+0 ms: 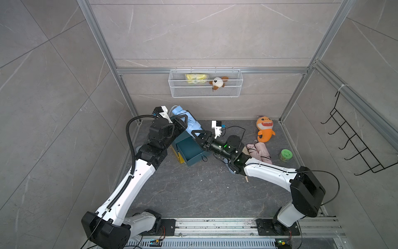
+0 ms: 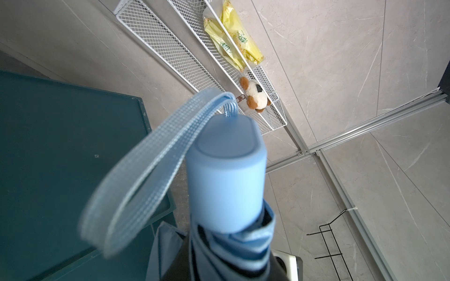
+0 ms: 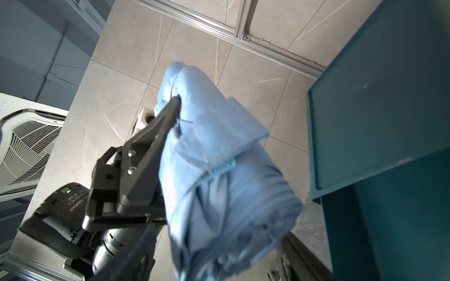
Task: Place the umbrella in the drawer by color
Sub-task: Place the umbrella in the drawer.
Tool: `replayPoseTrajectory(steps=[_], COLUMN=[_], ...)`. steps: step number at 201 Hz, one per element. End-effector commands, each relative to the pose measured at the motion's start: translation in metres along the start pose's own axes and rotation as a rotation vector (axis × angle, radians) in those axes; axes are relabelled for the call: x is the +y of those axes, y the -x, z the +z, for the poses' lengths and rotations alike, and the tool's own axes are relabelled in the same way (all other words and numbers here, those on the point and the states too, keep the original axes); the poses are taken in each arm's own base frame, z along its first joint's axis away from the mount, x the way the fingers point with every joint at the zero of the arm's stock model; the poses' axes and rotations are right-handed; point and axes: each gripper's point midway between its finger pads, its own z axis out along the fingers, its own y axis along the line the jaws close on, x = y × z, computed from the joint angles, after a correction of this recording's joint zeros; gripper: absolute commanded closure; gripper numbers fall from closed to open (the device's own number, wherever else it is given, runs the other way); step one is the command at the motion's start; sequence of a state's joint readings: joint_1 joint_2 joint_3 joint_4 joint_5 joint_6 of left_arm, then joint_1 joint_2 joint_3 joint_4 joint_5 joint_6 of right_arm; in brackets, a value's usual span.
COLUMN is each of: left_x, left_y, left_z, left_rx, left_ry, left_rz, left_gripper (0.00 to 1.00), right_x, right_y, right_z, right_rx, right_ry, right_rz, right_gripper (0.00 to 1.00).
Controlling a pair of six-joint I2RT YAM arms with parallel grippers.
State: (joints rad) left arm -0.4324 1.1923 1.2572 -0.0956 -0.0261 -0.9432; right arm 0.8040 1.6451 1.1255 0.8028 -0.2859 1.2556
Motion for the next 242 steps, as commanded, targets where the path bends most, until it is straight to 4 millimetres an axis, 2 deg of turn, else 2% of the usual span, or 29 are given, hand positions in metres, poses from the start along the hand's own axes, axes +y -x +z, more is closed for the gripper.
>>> replayPoseTrajectory(steps=[1,103,141,160,174,188,214,242], left_x=[-0.037,-0.031,-0.029,-0.029,-0.028,-0.027,-0.025,-0.028], left_y=[0.028,0.022,0.022,0.021,0.021,0.021,0.019,0.016], left_z=[-0.02,-0.017,-0.017,-0.017,-0.016,-0.016,-0.016,-0.016], left_rx=[-0.102,-0.089,-0.094,-0.093,-0.093,-0.092,-0.079,-0.055], left_ry=[-0.132,-0.134,-0.125,-0.123,-0.122,-0.116,-0.107,-0.111], left_rz=[-0.018,-0.048,-0.046,-0.044,-0.042,-0.038,-0.022,0.002], left_gripper=[0.79,0.78,0.77,0.76,0.72,0.67,0.5,0.32], right_x=[0.015,0.011,0.014,0.014,0.015,0.018,0.019,0.016], right_y=[0.012,0.035,0.035,0.033,0.032,0.031,0.036,0.05], right_z=[0.006,0.022,0.026,0.028,0.029,0.028,0.024,0.016], right_rx=[-0.017,-0.056,-0.037,-0.023,-0.013,-0.003,0.004,-0.001], right_ry=[0.054,0.115,0.127,0.134,0.142,0.15,0.143,0.116], right_rz=[-0.005,0.051,0.058,0.063,0.07,0.069,0.059,0.044], right_gripper=[0.22,0.27,0.34,0.44,0.48,0.59,0.73,0.76])
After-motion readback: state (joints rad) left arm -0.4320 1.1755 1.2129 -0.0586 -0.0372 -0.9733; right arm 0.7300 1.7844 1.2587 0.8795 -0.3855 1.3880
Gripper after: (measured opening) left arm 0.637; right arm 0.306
